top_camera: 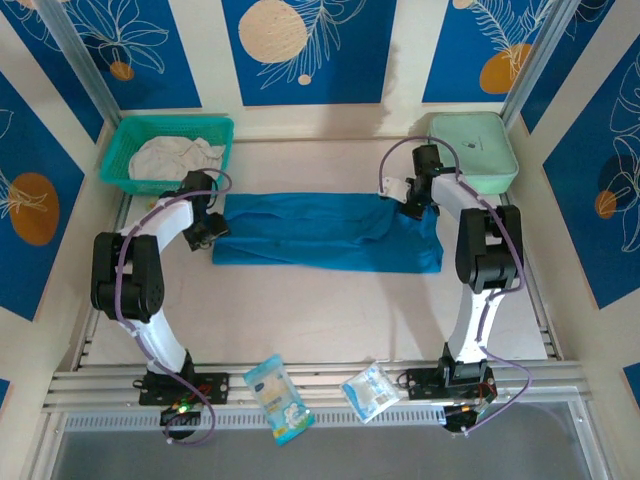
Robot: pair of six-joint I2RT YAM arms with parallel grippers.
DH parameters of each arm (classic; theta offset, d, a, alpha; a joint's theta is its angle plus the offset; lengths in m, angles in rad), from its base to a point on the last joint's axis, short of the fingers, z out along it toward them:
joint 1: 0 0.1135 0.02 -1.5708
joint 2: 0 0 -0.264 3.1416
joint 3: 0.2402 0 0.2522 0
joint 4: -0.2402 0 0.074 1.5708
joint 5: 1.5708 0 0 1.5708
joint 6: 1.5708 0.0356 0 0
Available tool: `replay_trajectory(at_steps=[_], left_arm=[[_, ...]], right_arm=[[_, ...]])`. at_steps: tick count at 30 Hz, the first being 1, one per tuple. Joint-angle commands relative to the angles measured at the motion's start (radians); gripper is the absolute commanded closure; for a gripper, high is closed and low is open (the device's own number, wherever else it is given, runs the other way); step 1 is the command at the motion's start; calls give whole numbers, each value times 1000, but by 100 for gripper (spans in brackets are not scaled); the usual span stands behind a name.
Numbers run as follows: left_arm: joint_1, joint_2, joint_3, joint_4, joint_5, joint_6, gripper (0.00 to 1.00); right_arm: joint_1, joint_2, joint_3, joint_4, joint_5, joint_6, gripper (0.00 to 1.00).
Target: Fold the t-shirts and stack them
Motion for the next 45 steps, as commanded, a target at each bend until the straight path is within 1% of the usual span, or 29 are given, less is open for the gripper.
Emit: replay_trajectory(at_steps=[1, 3, 5, 8, 10, 11, 13, 15, 16, 18, 21, 24, 25, 28, 30, 31, 33, 34, 35, 36, 37, 38, 43, 45], left_arm=[[12, 0, 17, -23, -9, 11, 34], [12, -15, 15, -27, -4, 15, 31], [12, -38, 9, -32, -3, 16, 28], [12, -94, -6, -35, 3, 28, 21], [12, -141, -18, -36, 10, 39, 16], [12, -170, -26, -34, 13, 47, 13], [12, -228, -42, -34, 21, 60, 8], [12, -289, -58, -37, 26, 72, 5], [12, -316, -65, -39, 28, 77, 3], [12, -373, -77, -49, 31, 86, 0], [12, -441, -87, -70, 35, 106, 0], [10, -484, -84, -89, 53, 133, 0], [9, -485, -77, -93, 58, 137, 2], [4, -452, -31, -108, 93, 148, 16], [-5, -394, 20, -112, 116, 159, 33], [-12, -361, 50, -117, 121, 163, 43], [-25, -274, 129, -124, 123, 172, 70], [-32, -238, 164, -125, 121, 177, 80], [-39, -187, 206, -126, 115, 180, 88], [-47, -137, 246, -123, 112, 186, 94], [-53, -96, 278, -120, 110, 192, 99], [-61, -44, 324, -118, 107, 201, 100], [-97, 221, 561, -170, 118, 260, 100], [-115, 307, 642, -193, 97, 272, 100]], right_arm=[[-9, 50, 60, 34, 20, 160, 84], [-16, 69, 84, 41, 29, 239, 73], [-22, 69, 94, 60, 26, 326, 65], [-25, 40, 99, 77, 24, 465, 60], [-24, 8, 104, 63, 32, 584, 58], [-24, -5, 123, 33, 52, 672, 57], [-25, -18, 177, -84, 69, 859, 56], [-24, -42, 193, -202, 23, 1043, 55], [-22, -60, 178, -233, -5, 1113, 54], [-19, -120, 93, -249, -120, 1253, 54], [3, -236, -94, -175, -244, 1416, 54], [36, -361, -271, -100, -275, 1545, 54], [46, -396, -311, -90, -265, 1577, 55], [77, -510, -442, -56, -231, 1680, 57], [93, -586, -520, -26, -211, 1757, 60], [95, -613, -550, -15, -210, 1788, 63], [98, -664, -610, 13, -212, 1849, 74], [96, -679, -631, 23, -212, 1865, 80], [96, -693, -650, 31, -209, 1879, 88], [92, -700, -661, 34, -207, 1887, 98], [90, -703, -667, 32, -203, 1891, 100], [89, -704, -672, 32, -200, 1892, 100], [83, -688, -669, 31, -182, 1907, 100], [81, -679, -665, 32, -171, 1916, 100]])
